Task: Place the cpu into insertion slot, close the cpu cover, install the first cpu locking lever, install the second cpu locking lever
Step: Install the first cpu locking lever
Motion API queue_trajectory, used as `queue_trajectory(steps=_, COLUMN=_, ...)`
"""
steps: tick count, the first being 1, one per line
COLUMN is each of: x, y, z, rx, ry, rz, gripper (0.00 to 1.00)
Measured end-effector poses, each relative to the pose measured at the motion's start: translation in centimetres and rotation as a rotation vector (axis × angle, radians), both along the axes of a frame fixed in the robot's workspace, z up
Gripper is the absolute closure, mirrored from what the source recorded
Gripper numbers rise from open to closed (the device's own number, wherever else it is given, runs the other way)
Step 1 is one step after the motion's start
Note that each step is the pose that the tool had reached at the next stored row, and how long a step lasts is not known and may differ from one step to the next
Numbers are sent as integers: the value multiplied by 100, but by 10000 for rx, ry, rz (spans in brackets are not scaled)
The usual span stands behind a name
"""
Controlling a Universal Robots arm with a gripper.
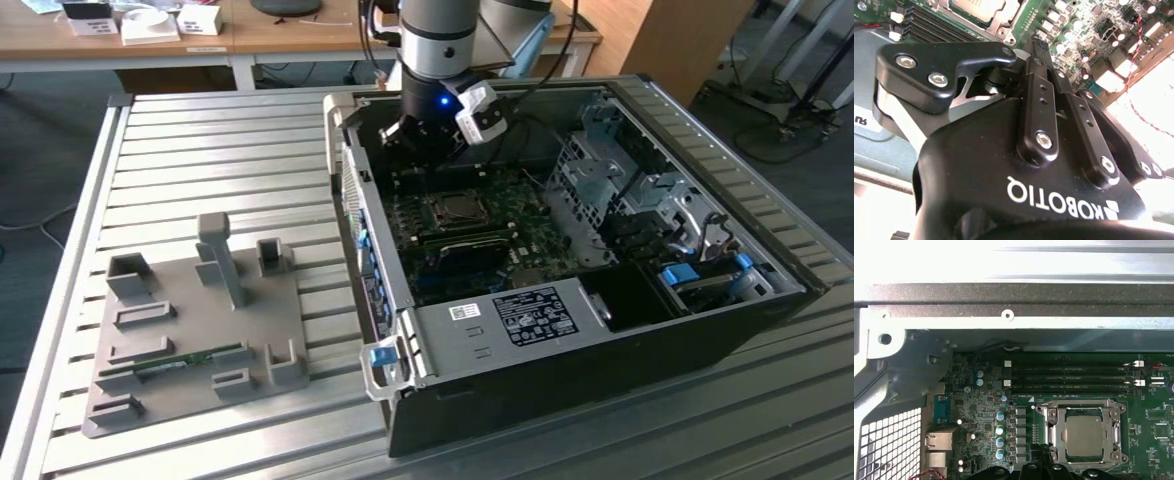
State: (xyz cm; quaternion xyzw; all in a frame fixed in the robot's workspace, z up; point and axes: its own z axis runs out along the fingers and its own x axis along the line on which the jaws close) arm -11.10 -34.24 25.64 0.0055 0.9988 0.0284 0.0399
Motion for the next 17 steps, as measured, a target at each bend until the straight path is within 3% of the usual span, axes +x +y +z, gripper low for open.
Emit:
queue_trajectory(steps=2, x=1, y=0, z=0, rx=-1, ry=56, rz=1, gripper=89)
queue_trajectory(steps=5, x=3, y=0, z=-1, rx=1, ry=343, rz=0, gripper=89)
queue_trajectory(steps=10, x=3, y=0, z=-1, rx=-1, ry=369, rz=0, gripper=89)
queue_trajectory(steps=12, x=4, y=-1, z=0, rx=38, ry=371, rz=3, gripper=89)
queue_trajectory(steps=13, x=4, y=-2, z=-1, rx=143, ry=370, rz=4, gripper=89)
queue_trajectory(steps=16, x=4, y=-10, z=-1, rx=664, ry=368, rz=13, gripper=89)
queue_trajectory(steps=17, x=3, y=-10, z=-1, rx=723, ry=369, rz=13, gripper=89)
